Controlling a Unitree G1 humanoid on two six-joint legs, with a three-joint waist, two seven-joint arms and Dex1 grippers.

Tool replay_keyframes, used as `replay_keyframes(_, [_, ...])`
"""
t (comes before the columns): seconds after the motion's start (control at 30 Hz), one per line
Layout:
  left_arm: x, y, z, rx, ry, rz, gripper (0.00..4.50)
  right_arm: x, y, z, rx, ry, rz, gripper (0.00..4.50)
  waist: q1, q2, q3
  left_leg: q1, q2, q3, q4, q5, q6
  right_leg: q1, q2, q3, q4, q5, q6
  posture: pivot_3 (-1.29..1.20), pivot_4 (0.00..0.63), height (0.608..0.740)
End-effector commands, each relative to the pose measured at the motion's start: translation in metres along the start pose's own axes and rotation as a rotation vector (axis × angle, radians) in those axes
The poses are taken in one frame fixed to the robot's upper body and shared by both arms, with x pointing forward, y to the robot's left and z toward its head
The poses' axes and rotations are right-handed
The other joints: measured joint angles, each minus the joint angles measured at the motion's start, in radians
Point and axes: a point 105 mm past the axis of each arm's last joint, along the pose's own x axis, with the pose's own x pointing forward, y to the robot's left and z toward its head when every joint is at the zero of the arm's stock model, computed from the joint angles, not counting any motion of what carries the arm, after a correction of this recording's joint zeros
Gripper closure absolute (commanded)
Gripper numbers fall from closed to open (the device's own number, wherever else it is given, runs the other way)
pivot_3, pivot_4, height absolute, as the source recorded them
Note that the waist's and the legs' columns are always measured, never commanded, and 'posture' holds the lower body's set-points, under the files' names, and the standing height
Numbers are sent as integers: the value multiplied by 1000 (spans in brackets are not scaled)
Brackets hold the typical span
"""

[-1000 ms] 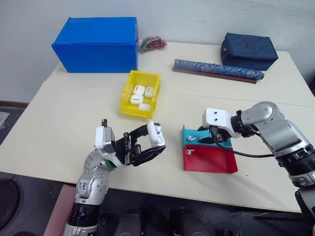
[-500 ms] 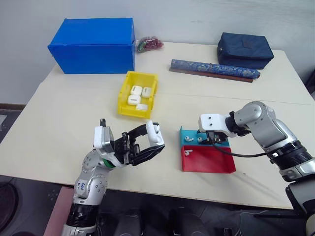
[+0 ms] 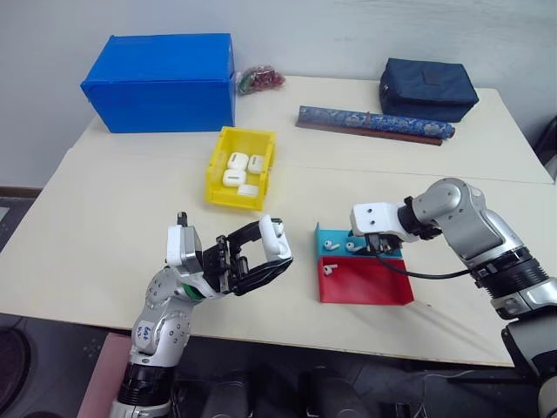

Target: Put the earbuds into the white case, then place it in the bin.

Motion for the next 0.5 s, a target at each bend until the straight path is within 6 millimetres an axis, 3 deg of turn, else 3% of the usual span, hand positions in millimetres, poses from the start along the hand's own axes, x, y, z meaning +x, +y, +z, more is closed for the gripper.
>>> replay_keyframes(0.03, [4,-4,7,40,-19,-20,1689,3,1,-1,-24,7,7,2271,0,0,0,0,0,0,0,0,0,0,0,0,0,0,0,0,150,740])
replay_keyframes(0.1, [4,-4,7,40,-18,-19,1689,3,1,-2,-33,13,8,2271,0,0,0,0,0,0,0,0,0,0,0,0,0,0,0,0,150,740])
replay_keyframes(0.27, [4,-3,7,40,-16,-16,1689,5,1,-1,-28,2,9,3408,-1,0,0,1,0,0,0,0,0,1,0,0,0,0,0,0,150,740])
replay_keyframes(0.5, [3,-2,7,41,-15,-12,1689,4,6,-2,-21,8,28,3408,1,0,0,1,0,0,0,0,0,1,0,0,0,0,0,0,150,740])
